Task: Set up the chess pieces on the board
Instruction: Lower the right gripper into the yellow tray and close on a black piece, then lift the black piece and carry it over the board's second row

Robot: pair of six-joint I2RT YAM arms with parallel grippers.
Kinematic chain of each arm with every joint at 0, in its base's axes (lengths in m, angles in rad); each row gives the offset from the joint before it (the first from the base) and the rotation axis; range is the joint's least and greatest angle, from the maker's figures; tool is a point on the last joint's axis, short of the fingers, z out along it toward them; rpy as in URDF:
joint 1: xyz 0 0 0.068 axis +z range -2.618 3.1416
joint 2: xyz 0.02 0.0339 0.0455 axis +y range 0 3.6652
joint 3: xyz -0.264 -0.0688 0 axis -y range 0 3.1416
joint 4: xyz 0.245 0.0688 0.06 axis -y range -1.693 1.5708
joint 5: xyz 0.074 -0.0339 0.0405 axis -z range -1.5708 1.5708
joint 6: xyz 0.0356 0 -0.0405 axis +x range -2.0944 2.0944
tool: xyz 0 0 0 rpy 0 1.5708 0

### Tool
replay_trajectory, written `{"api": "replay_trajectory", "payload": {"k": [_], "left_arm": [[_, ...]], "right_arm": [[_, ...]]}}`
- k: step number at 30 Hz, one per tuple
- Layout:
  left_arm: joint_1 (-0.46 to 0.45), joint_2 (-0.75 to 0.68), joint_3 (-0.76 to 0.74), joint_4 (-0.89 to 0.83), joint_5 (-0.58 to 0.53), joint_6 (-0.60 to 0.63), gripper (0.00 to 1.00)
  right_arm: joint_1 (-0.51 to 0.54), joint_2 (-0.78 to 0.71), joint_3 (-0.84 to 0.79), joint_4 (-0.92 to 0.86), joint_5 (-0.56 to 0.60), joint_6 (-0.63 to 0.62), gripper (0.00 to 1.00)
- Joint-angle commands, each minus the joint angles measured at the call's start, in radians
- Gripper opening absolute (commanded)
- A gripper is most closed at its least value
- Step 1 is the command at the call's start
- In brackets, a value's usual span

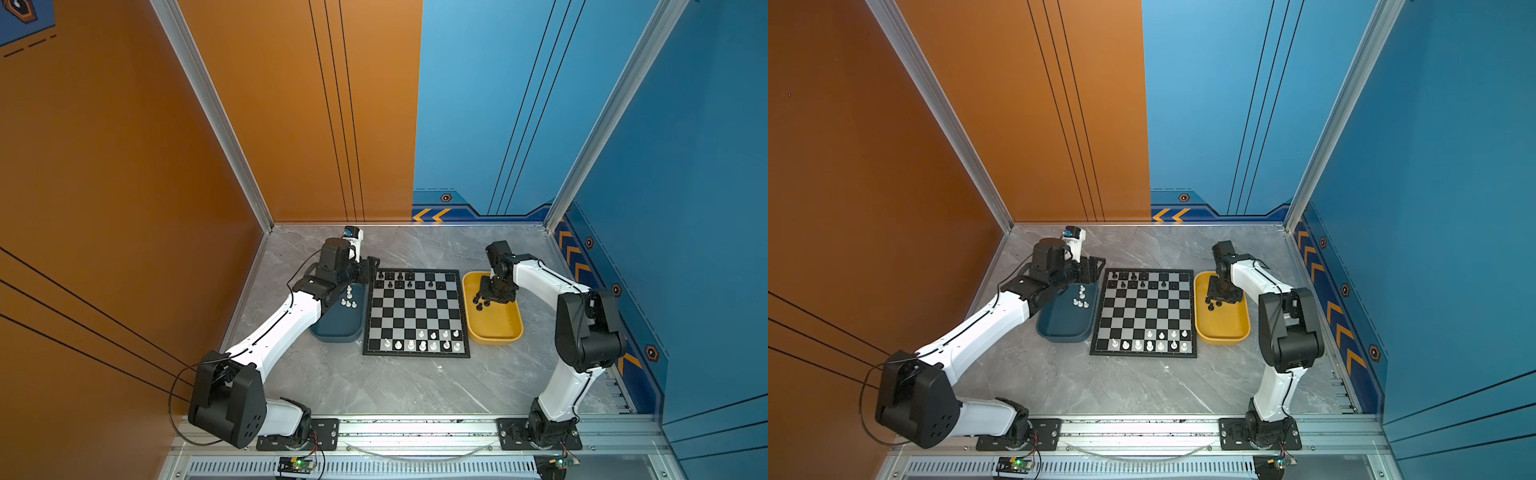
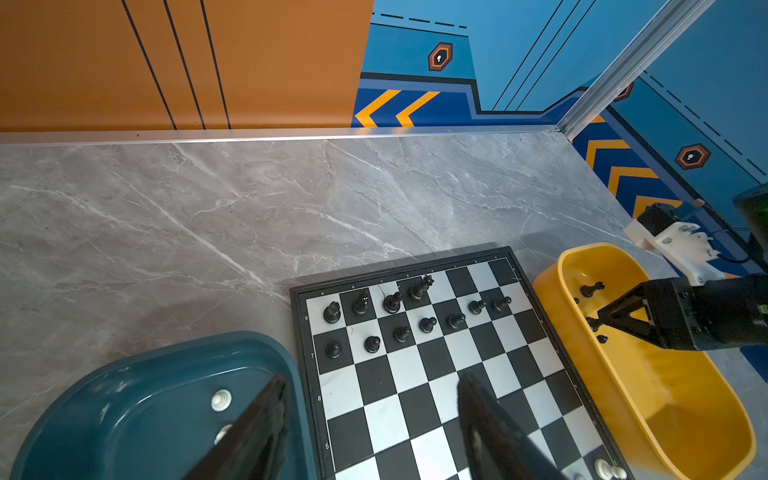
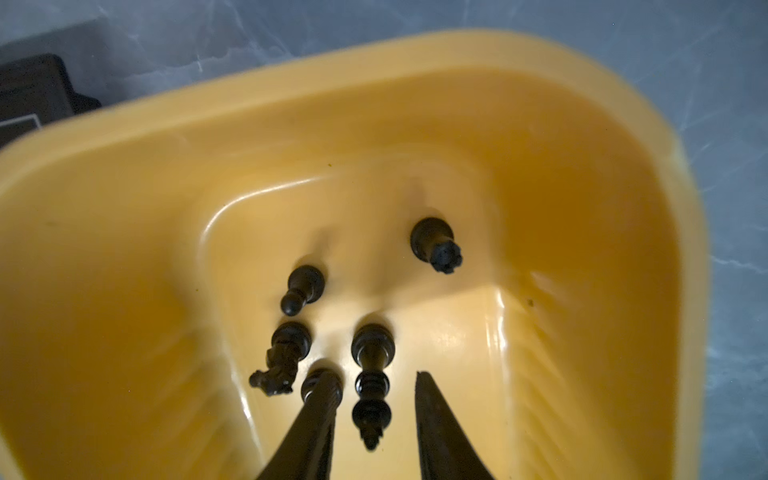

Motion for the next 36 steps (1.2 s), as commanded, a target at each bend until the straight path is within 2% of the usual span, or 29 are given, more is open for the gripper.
{"api": "replay_trajectory", "payload": {"k": [1, 9, 18, 26, 36], "left_arm": [[-0.008, 0.012, 0.034, -0.011, -0.013, 0.018, 0.66], [-0.008, 0.012, 0.034, -0.013, -0.013, 0.02, 0.66], [-0.008, 0.01, 0.031, -0.014, -0.015, 0.021, 0.66], [-0.007, 0.004, 0.021, -0.014, -0.021, 0.032, 0.66], [0.011, -0.03, -0.039, 0.006, -0.031, 0.037, 0.66]], "right_arm": [[-0.007, 0.017, 0.005, 0.01, -0.012, 0.011, 0.31], [-0.007, 0.034, 0.011, 0.01, -0.023, 0.014, 0.24], [-0.007, 0.029, 0.025, -0.015, -0.015, 0.013, 0.07], [0.027, -0.032, 0.11, -0.12, 0.044, -0.006, 0.05], [0.166, -0.026, 0.357, -0.266, 0.082, -0.043, 0.05]]}}
